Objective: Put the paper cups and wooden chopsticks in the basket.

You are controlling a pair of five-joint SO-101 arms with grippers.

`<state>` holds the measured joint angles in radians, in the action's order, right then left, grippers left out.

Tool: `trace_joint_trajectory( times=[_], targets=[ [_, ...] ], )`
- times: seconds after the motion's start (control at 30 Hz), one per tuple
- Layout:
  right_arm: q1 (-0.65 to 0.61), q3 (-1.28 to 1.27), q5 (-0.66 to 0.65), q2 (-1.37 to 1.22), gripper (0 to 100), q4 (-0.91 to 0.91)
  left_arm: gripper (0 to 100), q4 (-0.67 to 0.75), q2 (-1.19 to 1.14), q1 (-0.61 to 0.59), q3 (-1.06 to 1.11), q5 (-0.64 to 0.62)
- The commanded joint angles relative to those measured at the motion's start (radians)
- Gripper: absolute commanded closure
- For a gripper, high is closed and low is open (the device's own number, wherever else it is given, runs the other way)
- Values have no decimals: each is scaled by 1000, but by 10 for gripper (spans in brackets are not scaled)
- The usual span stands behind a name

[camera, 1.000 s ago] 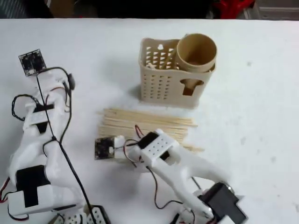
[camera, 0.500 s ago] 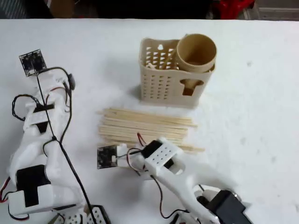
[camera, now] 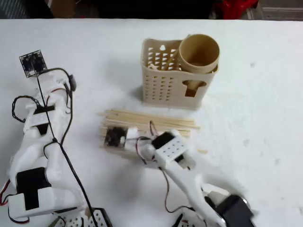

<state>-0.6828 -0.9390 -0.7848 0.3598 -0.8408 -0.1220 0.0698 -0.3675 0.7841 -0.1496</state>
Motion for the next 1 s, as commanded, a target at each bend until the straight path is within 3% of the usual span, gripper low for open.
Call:
trace_joint_trajectory(
  times=[0.0, 0.1, 0.3, 0.5, 0.6, 0.77, 0.97],
  targets=[
    [35, -20, 64, 193, 981, 18, 766, 0, 4, 13, -52, -8],
    [36, -58, 129, 352, 981, 18, 766, 0, 4, 13, -52, -8],
    [128, 74, 385, 644, 982, 7, 766, -2, 4, 13, -52, -8],
    [165, 315, 411, 650, 982, -18, 766, -2, 4, 15, -52, -8],
    [159, 422, 411, 599, 982, -38, 766, -2, 4, 15, -52, -8],
    [156, 453, 397, 509, 982, -269, 766, -2, 4, 15, -52, -8],
    [2, 199, 72, 397, 981, -417, 766, 0, 4, 15, -52, -8]
  ],
)
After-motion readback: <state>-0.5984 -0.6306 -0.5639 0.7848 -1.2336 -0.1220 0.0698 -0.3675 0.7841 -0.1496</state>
